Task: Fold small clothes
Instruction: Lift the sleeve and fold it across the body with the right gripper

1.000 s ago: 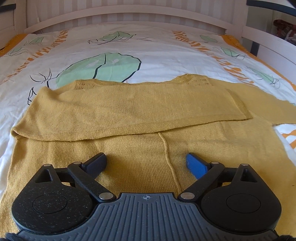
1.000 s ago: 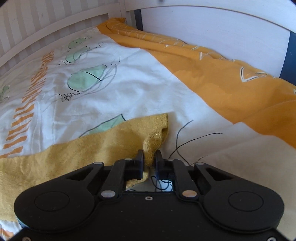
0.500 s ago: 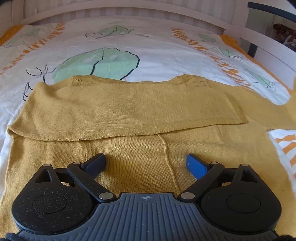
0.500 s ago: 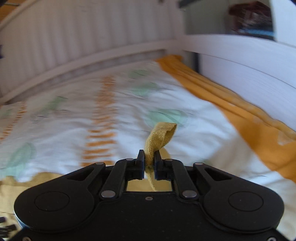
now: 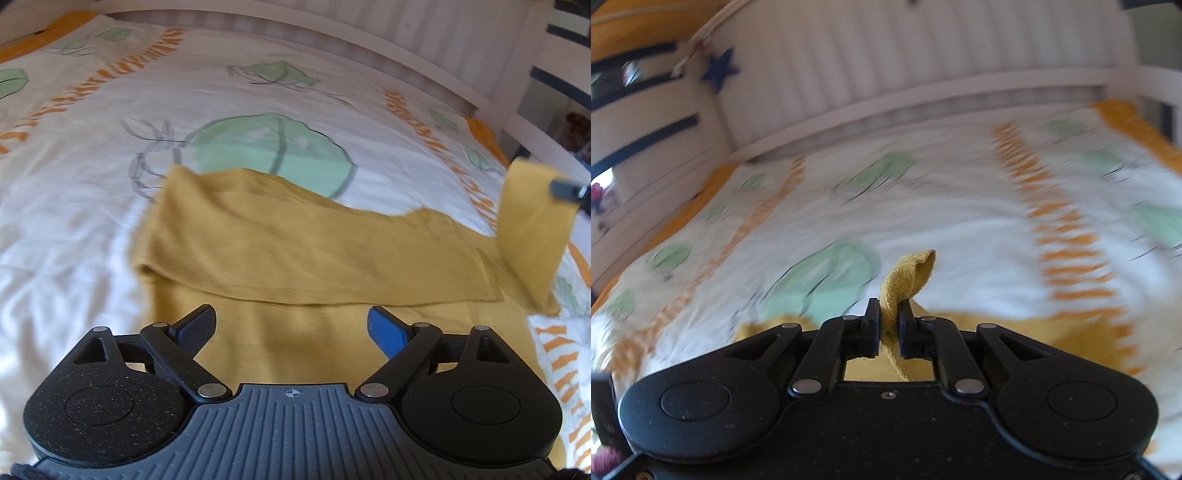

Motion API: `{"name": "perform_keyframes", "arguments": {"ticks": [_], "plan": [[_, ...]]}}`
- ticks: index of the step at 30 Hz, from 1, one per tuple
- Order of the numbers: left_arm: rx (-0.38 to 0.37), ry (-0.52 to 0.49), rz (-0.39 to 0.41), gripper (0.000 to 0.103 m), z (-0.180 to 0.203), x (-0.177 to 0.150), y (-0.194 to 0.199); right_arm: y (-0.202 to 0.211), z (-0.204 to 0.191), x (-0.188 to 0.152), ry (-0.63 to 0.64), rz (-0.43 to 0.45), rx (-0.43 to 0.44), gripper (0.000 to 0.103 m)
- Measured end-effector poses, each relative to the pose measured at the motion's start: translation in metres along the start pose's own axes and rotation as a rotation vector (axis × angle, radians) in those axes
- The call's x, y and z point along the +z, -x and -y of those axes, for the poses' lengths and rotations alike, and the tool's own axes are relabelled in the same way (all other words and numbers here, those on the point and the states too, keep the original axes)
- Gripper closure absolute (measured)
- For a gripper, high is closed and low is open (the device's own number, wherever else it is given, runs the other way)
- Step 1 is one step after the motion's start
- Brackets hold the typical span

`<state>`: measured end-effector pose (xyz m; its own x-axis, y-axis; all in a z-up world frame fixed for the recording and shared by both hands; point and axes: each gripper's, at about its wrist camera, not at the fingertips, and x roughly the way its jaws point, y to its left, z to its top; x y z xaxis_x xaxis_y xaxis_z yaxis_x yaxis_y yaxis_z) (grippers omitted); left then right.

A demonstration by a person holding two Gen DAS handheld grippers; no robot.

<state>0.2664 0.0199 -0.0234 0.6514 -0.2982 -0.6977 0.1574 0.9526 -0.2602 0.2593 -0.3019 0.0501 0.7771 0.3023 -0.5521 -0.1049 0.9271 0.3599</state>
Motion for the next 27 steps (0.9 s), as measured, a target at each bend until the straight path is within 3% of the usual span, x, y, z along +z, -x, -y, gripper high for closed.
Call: {"name": "perform_keyframes", "arguments": {"ticks": [5, 12, 13, 15, 16, 17, 19, 27], "plan": [[0.010, 0.057, 0.004, 0.014, -0.029, 0.003, 0.008, -0.045, -0.047, -0.044, 0.041, -0.092, 0.044, 0.087], [0.000, 0.066, -0.014, 0.014, -0.041, 0.004, 0.005, -0.077, -0.075, -0.101, 0.073, -0.174, 0.026, 0.084], [-0.007, 0.067, -0.017, 0.014, -0.039, 0.005, 0.004, -0.077, -0.078, -0.107, 0.086, -0.174, 0.020, 0.078], [-0.024, 0.069, -0.018, 0.014, -0.039, 0.005, 0.005, -0.078, -0.077, -0.115, 0.098, -0.167, 0.018, 0.076], [-0.034, 0.068, -0.019, 0.014, -0.036, 0.005, 0.004, -0.076, -0.076, -0.116, 0.103, -0.157, 0.021, 0.068], [-0.044, 0.066, -0.021, 0.014, -0.033, 0.006, 0.003, -0.073, -0.074, -0.118, 0.106, -0.145, 0.026, 0.052], [-0.064, 0.058, -0.025, 0.014, -0.024, 0.008, 0.000, -0.064, -0.070, -0.118, 0.114, -0.119, 0.034, 0.036], [-0.142, -0.017, -0.067, 0.014, 0.030, 0.003, -0.024, -0.026, -0.041, -0.132, 0.198, -0.071, 0.007, 0.033]]}}
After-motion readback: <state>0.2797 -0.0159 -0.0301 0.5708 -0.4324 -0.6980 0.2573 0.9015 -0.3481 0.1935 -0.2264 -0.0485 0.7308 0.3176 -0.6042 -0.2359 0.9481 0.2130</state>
